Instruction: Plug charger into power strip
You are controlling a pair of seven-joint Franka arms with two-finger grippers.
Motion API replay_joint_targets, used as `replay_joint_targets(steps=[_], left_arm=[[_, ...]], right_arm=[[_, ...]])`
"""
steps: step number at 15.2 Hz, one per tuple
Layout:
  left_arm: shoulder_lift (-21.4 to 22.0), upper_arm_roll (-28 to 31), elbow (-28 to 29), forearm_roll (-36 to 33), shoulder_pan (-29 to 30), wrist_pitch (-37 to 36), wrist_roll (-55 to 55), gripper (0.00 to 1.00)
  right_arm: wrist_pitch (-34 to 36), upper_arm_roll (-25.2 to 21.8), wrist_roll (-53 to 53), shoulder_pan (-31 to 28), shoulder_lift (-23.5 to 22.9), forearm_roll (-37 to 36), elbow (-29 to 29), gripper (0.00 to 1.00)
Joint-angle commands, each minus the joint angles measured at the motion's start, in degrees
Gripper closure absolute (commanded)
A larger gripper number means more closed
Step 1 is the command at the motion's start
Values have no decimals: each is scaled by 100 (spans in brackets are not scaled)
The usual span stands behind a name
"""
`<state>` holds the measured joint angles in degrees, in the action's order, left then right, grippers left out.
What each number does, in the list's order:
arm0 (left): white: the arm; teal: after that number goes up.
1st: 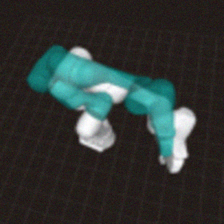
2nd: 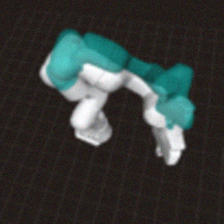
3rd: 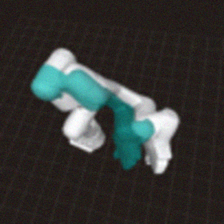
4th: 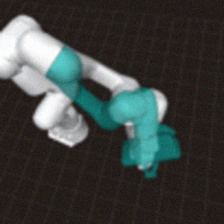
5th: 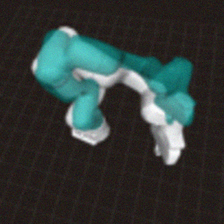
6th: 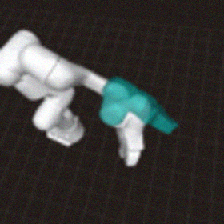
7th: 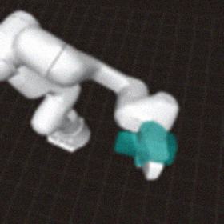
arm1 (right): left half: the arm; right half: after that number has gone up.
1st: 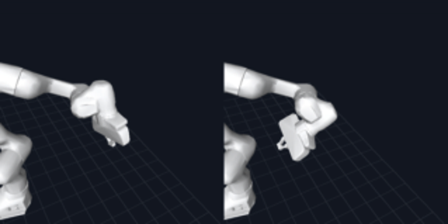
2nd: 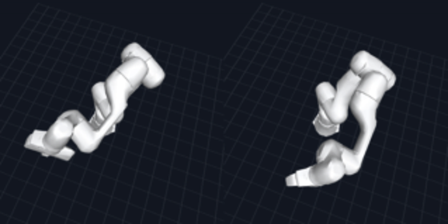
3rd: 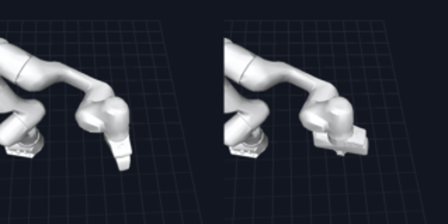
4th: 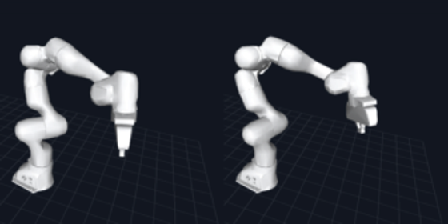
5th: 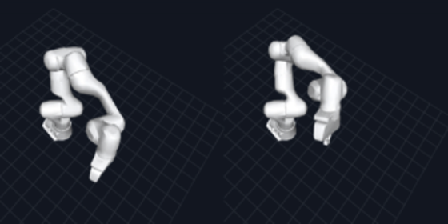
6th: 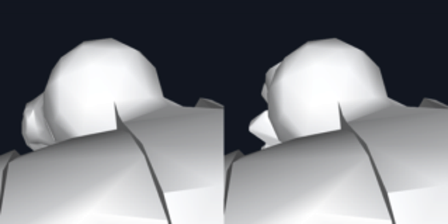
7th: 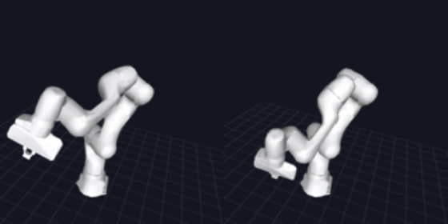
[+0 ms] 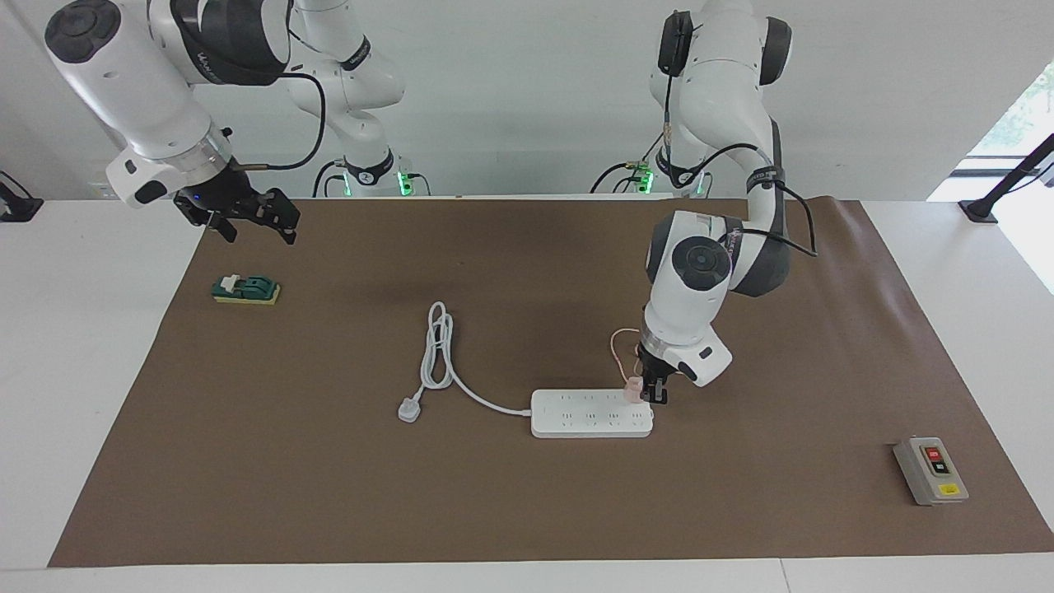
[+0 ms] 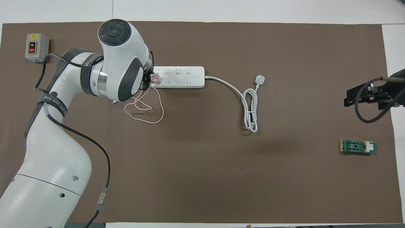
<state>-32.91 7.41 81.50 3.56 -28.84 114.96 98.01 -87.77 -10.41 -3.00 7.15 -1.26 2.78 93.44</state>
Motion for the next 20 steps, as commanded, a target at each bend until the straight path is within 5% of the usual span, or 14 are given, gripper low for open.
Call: replay_joint_targets(steps=[1,20], left_arm=[[48,15,331,48,-34,9,-54,100],[57,15,393,48,-69,18,-45,100]], right_arm=[[14,21,124,-47,74,-111,52,0],[14,21,124,-47,74,-111,52,0]])
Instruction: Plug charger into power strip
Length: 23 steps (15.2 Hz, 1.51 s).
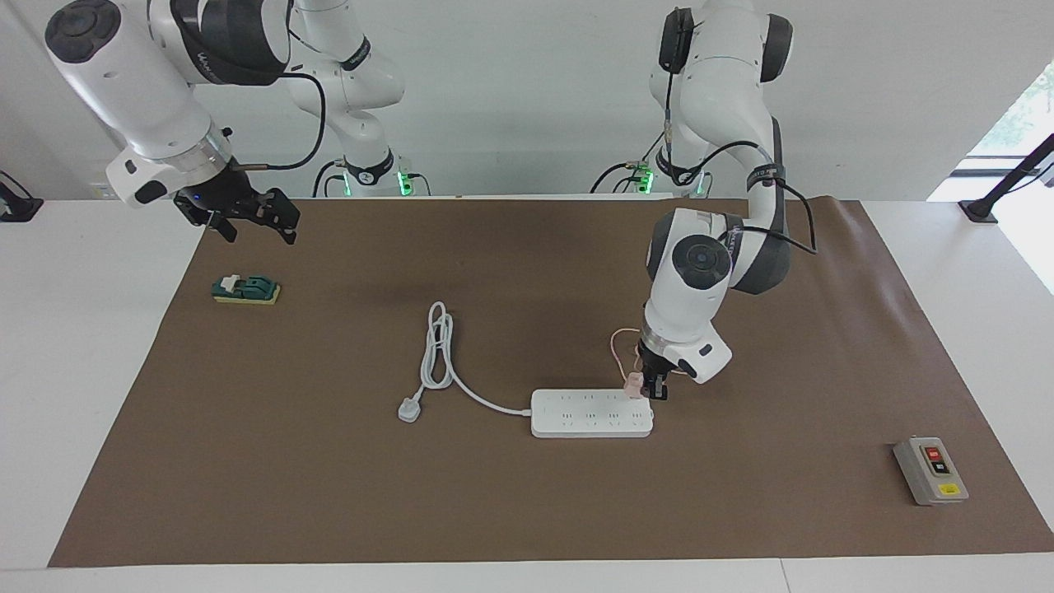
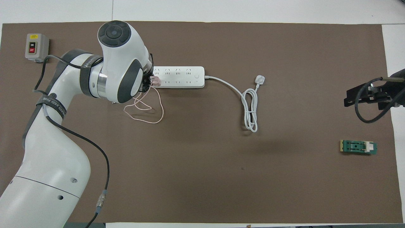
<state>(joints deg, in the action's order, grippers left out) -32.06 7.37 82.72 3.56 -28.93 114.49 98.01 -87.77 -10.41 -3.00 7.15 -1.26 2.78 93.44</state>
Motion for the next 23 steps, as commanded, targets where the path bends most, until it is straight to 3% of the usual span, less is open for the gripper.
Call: replay_joint_targets(steps=[1,6,12,18,23], left_arm=[[-46,19,262,40,-51,65,-45,100],[-397,19,-18,84,-42,-172,-45,100],[-450,19,-124,75,11,-234,-54,100],[-696,37,-1099,75,98,-1147,-89,100],[-574,116,-1276,49,133,-1605,-177,100]], right_arm=[[14,21,124,-47,73,-111,52,0],[14,21,124,-47,73,-111,52,0],[23,21,124,-47,73,-111,52,0],[23,21,124,-47,74,-111,52,0],[23,21,124,-47,82,-111,52,0]])
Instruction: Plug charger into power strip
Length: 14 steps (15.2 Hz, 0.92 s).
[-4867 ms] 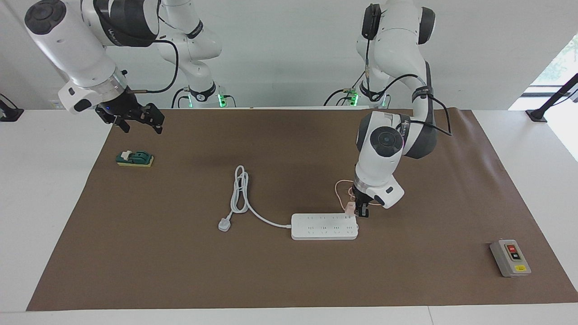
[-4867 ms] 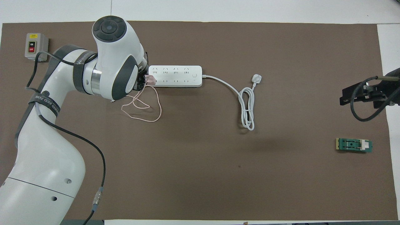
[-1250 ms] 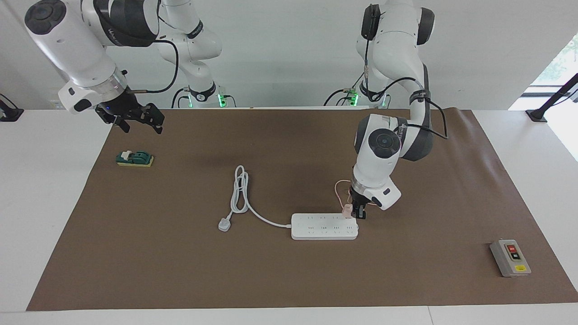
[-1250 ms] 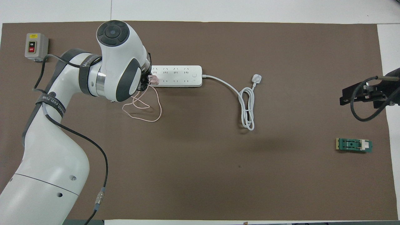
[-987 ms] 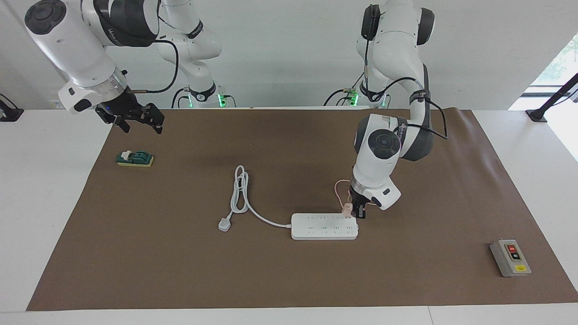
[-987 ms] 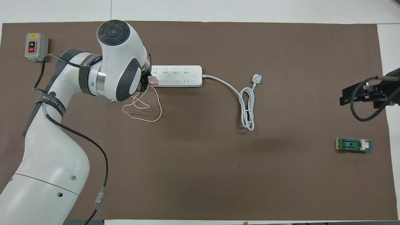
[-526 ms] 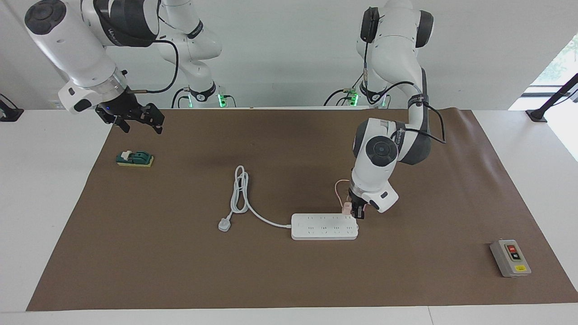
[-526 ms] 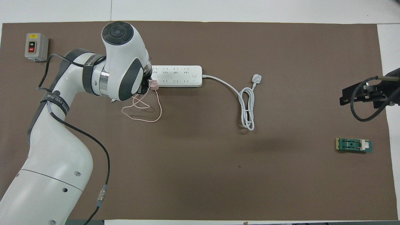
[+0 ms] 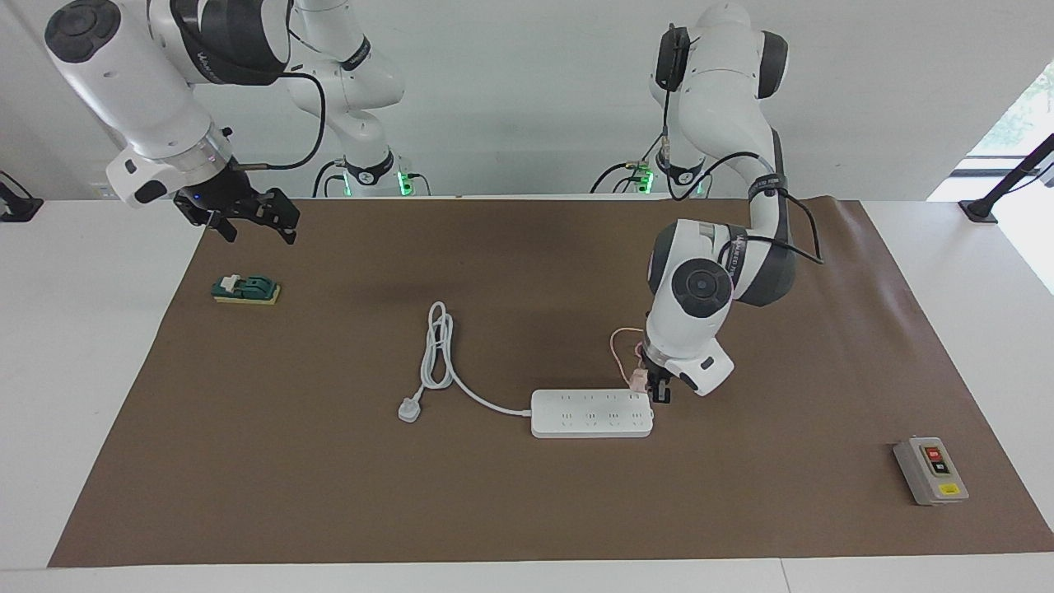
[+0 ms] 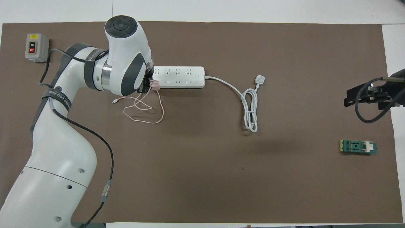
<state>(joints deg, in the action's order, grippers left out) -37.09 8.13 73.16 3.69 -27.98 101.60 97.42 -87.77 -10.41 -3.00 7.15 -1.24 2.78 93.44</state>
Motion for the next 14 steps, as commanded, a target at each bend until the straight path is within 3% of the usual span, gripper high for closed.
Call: replay_joint_targets(steps=[1,6,14], left_arm=[[-53,40,-355,35,65,-324,-118,100],[-132,4,-697,35,74,-210,-109,100],[-132,-31,-382,88,-23,237,-56,100]], right_arm=[[23,21,124,-47,80,-111,52,0],[23,21,124,-47,80,-111,52,0],[23,21,124,-47,80,-111,52,0]])
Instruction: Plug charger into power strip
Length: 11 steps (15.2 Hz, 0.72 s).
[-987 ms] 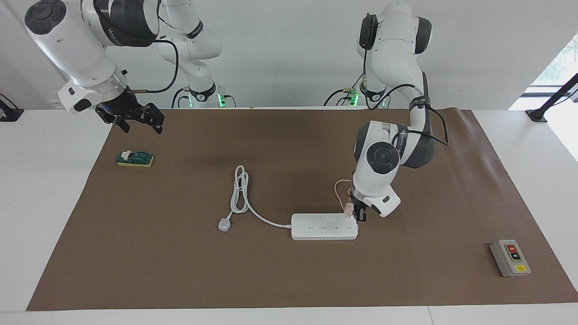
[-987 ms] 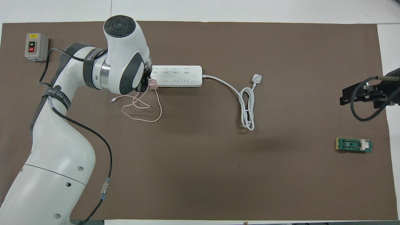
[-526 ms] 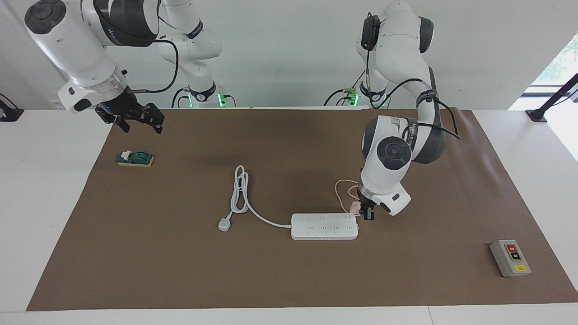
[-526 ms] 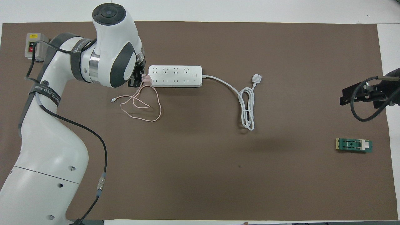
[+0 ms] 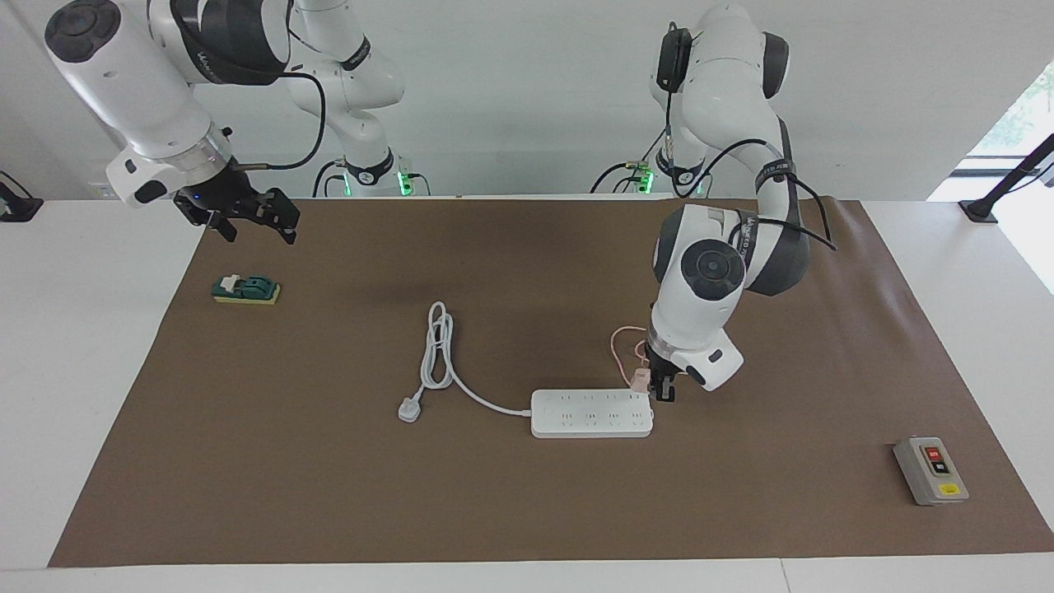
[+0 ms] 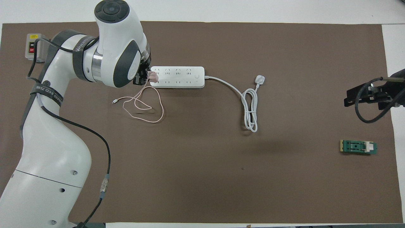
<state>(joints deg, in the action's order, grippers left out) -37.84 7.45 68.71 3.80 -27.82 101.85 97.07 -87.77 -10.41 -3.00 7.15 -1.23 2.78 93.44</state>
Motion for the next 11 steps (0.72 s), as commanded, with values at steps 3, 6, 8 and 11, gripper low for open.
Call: replay_joint_targets(steps=[3,6,8,11], left_arm=[[-48,38,160,51,-39,449,-21,100],[-57,38,222,25,-22,432,-21,100],[-57,38,231,16,-13,414,-30,100],[-57,37,309,-2,-30,440,-30,100]], right_arm=[[23,21,124,-47,71,-111,52,0],[23,21,124,-47,79,-111,52,0],[23,21,124,-47,79,-111,52,0],[23,21,124,-47,71,-111,52,0]])
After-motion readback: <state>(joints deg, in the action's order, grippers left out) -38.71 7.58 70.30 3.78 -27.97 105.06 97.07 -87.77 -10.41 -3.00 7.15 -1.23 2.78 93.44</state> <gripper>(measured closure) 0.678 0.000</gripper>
